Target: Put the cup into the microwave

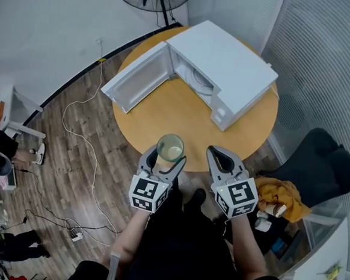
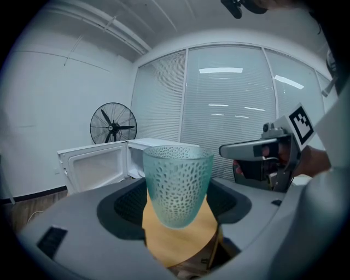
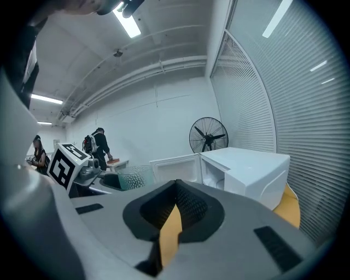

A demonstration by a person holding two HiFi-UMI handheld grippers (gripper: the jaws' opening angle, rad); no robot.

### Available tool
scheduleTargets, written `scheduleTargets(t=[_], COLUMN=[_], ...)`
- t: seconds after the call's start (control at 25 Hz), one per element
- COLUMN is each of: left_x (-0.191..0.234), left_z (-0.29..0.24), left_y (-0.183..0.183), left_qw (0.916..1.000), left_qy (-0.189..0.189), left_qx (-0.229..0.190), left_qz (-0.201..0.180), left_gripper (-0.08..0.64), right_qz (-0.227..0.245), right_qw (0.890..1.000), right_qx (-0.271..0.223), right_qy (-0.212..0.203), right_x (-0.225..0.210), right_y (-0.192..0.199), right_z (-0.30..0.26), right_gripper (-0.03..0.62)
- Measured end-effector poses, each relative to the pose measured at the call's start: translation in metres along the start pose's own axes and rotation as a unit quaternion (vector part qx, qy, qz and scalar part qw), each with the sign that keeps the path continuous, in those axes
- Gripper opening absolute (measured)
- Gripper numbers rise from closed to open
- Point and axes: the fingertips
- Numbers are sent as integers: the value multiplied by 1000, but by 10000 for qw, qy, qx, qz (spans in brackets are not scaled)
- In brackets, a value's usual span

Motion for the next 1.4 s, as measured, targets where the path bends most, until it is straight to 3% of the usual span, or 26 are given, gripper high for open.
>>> scheduleTargets(t=[0.48, 1.04, 1.4], left_x=[31, 91, 102], left_z=[-53, -159, -231], left_y=[1, -3, 1], left_qw=[9998, 9968, 9912], left_qy=[104, 703, 1170], left_qx=[58, 47, 46], left_qz=[-158, -380, -622], left_gripper=[333, 333, 333], right_qz=[-67, -194, -395], right_qw=[9998, 9975, 9947], right_qx=[115, 190, 287], right_qy=[134, 647, 902], right_x=[-20, -48, -58], right_y=[-4, -28, -24], right_z=[-30, -97, -124], right_gripper=[9, 9, 9])
Point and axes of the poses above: the fingertips, and each gripper's own axes: z backward along the fingers, x to its left, y out of its underside, and after that the axes turned 7 degrees about -y, right-handed
